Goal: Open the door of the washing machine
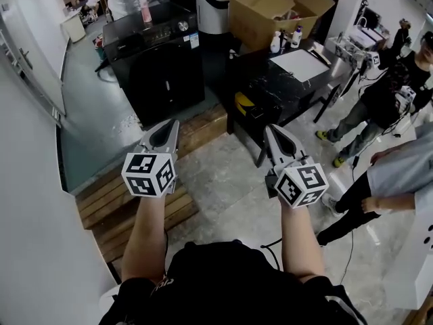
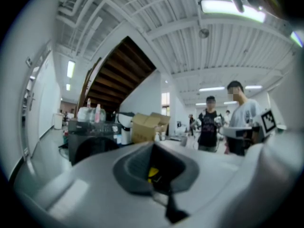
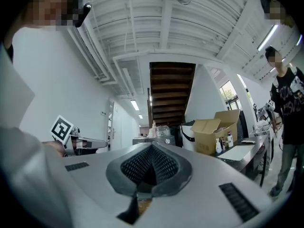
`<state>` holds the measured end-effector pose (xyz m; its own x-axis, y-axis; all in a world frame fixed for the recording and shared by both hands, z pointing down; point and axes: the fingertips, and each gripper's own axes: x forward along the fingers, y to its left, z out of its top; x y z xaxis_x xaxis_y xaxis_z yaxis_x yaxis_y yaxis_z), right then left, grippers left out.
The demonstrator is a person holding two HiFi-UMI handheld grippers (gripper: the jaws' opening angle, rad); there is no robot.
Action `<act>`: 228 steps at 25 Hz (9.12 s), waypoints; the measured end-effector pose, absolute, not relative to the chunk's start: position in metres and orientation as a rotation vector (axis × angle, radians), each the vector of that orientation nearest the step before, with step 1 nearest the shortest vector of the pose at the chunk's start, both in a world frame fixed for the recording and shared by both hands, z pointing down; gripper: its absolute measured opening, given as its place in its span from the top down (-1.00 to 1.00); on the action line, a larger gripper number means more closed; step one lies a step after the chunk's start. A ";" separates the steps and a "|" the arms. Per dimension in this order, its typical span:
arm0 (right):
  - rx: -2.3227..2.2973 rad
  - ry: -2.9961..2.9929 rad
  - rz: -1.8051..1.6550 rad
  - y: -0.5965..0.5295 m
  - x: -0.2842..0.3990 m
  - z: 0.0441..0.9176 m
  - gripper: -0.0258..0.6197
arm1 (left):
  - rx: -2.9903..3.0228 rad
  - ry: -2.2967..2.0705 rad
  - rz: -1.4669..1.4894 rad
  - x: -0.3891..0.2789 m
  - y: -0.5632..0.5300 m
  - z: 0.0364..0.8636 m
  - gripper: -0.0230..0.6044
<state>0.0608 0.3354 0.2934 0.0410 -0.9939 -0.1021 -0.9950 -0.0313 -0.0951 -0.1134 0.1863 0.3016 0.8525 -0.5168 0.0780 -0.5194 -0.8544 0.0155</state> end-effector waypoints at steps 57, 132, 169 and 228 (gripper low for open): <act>-2.166 2.324 -0.372 0.065 0.104 0.375 0.94 | 2.799 -0.771 0.216 -0.055 -0.092 0.383 0.90; -1.716 3.128 -0.426 -0.390 0.185 0.447 0.31 | 2.764 -0.867 0.255 0.123 -0.433 0.411 0.90; -1.483 3.854 -0.121 -0.486 0.213 0.558 0.44 | 2.597 -1.096 0.241 0.111 -0.471 0.427 0.90; -1.939 3.577 -0.213 -0.386 0.189 0.571 0.45 | 2.621 -1.007 0.370 0.044 -0.374 0.446 0.84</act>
<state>0.1885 -0.3862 0.5711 -0.2344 -0.6247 0.7449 -0.7087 0.6343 0.3089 0.0438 -0.3741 0.4461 0.7200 -0.6024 0.3445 -0.6821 -0.7058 0.1914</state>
